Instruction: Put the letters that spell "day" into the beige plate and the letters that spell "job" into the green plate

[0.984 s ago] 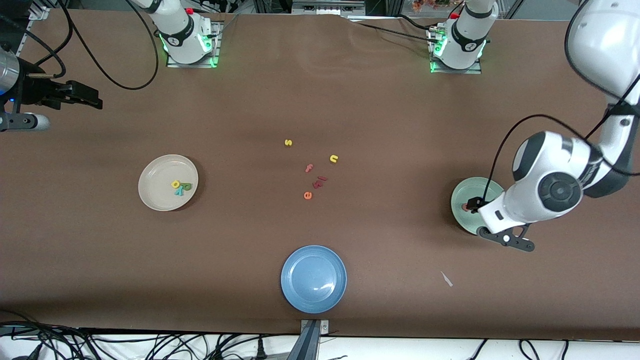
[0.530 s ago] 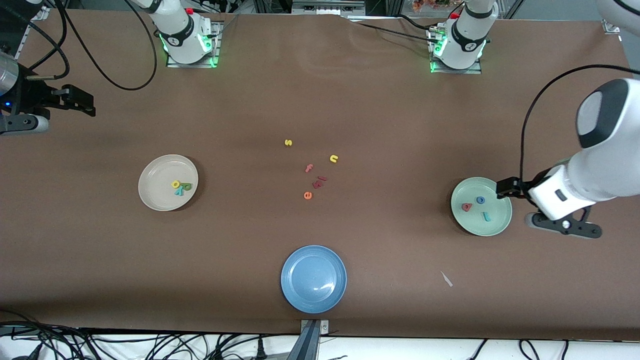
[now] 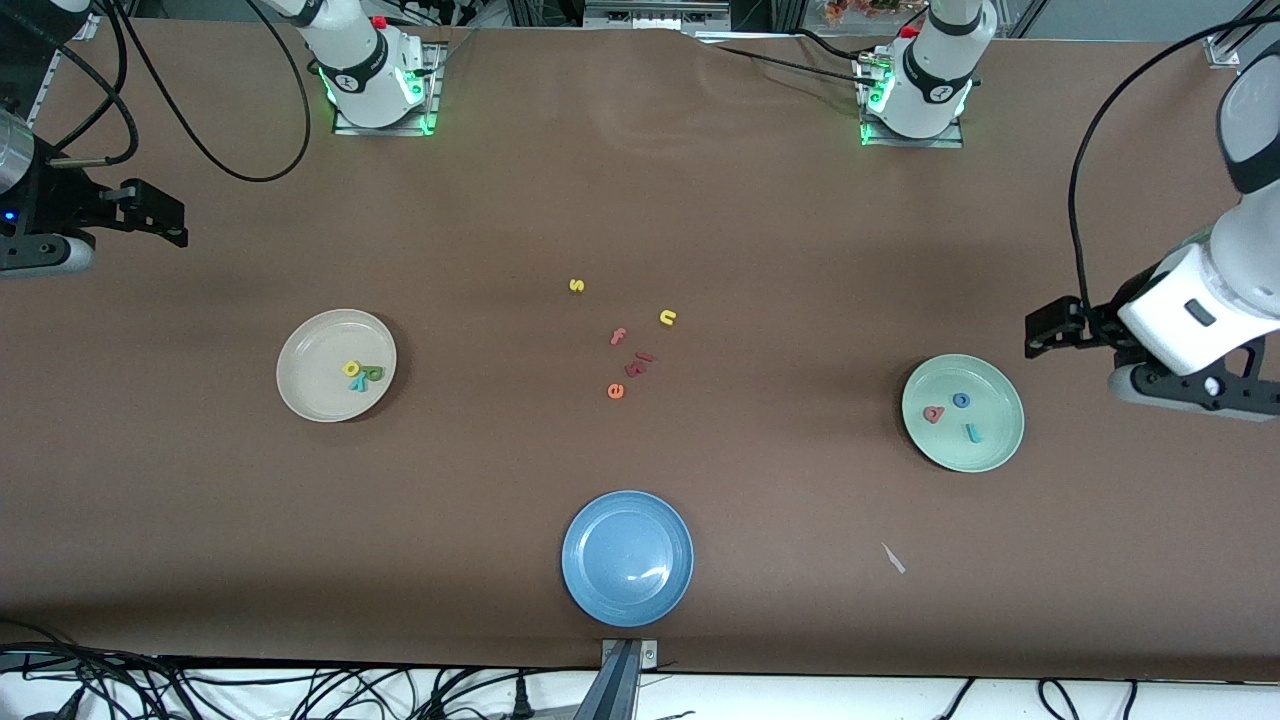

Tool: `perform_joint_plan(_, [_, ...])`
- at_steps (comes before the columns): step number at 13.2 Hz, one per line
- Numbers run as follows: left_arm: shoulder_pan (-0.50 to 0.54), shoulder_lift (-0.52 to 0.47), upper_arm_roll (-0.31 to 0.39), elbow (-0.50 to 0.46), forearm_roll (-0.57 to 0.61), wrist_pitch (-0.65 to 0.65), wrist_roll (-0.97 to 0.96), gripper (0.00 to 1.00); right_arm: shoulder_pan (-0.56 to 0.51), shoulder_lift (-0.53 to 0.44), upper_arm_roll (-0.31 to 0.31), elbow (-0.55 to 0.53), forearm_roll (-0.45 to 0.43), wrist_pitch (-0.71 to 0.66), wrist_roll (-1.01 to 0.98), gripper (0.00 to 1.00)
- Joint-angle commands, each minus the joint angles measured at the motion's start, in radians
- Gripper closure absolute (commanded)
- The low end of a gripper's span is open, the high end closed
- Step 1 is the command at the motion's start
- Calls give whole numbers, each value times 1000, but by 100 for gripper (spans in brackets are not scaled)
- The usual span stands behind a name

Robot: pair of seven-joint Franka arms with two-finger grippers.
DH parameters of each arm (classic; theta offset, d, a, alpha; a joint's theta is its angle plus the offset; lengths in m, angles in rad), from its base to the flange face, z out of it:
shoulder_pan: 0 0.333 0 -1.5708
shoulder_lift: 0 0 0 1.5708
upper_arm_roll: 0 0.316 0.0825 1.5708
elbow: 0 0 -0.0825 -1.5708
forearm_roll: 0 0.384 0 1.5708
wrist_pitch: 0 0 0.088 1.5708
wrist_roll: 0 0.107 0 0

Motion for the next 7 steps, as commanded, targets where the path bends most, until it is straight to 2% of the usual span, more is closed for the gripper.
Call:
perform_joint_plan(1, [-75, -158, 132, -235, -69, 91, 35, 0, -14, -9, 13, -9, 33, 12, 39, 0])
perform_joint_plan(3, [-89, -269, 133, -396, -61, 200, 33, 0, -17, -7, 7, -9, 45, 13, 31, 0])
perform_joint_plan(4, [-92, -300, 133, -439, -61, 208, 35, 0, -16, -6, 7, -9, 45, 13, 33, 0])
perform_joint_plan(7, [-78, -308, 129, -449, -59, 190, 30, 0, -14, 3, 4, -6, 44, 15, 27, 0])
